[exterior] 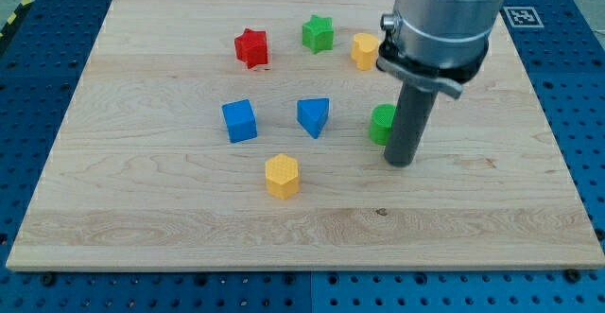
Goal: Slide the yellow hexagon to the bottom right
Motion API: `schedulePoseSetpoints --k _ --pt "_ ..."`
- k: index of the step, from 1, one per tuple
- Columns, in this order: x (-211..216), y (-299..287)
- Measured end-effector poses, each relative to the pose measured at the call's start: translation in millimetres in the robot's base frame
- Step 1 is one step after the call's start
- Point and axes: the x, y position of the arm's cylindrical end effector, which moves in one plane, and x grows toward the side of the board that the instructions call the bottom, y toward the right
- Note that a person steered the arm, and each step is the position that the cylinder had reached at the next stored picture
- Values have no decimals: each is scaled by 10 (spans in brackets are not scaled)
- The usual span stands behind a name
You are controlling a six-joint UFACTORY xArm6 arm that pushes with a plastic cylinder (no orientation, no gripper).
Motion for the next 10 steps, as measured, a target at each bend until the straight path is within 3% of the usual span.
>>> schedulePoseSetpoints --k 1,2,3,4,6,9,10 --pt "538 -221" --pt "809 -846" --pt "679 -1812" --pt "303 -2097" --pt "66 -2107" --pt "277 -1134" --pt "261 -1117"
